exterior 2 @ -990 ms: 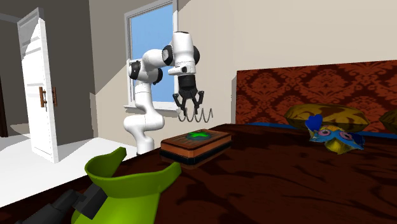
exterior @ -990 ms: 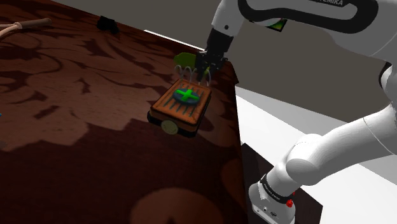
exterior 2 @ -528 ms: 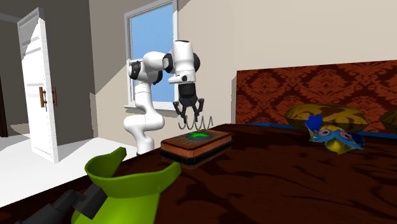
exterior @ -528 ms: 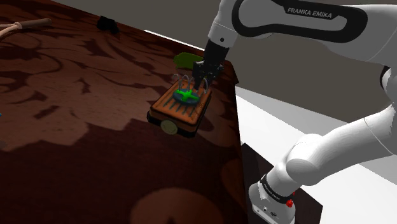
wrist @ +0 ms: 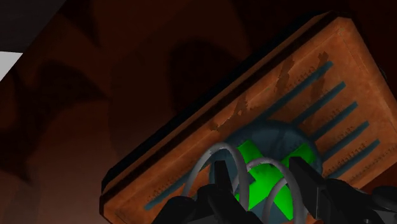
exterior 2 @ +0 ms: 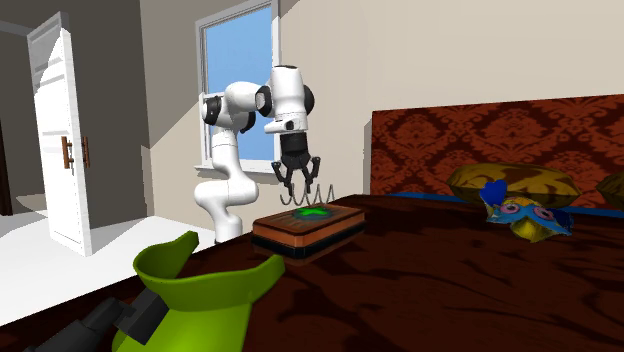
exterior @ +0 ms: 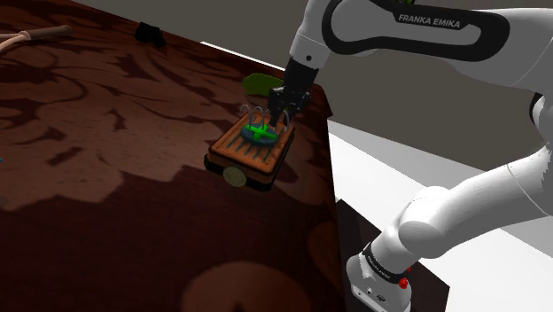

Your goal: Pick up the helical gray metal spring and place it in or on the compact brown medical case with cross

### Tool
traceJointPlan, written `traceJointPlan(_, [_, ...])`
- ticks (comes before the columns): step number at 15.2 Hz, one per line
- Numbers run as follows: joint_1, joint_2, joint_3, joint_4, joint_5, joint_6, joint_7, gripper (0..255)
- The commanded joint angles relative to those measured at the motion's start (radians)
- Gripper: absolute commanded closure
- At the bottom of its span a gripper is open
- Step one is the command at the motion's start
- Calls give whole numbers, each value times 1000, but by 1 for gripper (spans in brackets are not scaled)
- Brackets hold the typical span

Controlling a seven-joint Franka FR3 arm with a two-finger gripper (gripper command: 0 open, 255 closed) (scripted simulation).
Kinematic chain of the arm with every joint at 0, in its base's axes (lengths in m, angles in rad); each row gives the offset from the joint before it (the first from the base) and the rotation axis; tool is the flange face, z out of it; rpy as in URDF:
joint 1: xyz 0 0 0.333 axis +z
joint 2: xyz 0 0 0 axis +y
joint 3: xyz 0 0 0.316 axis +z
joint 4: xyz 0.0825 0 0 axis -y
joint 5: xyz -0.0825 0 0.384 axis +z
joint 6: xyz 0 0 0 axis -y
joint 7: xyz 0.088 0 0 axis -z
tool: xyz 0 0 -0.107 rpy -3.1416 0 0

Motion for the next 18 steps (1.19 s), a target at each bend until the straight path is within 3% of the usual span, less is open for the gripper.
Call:
traceJointPlan(1, [0, 0, 0, 0, 0, 0, 0, 0])
traceJointPlan(6, [0, 0, 0, 0, 0, 0, 0, 0])
traceJointPlan(10, [-7, 4, -16, 129, -10, -126, 4, 0])
traceJointPlan(18, [-7, 4, -16, 129, -10, -126, 4, 0])
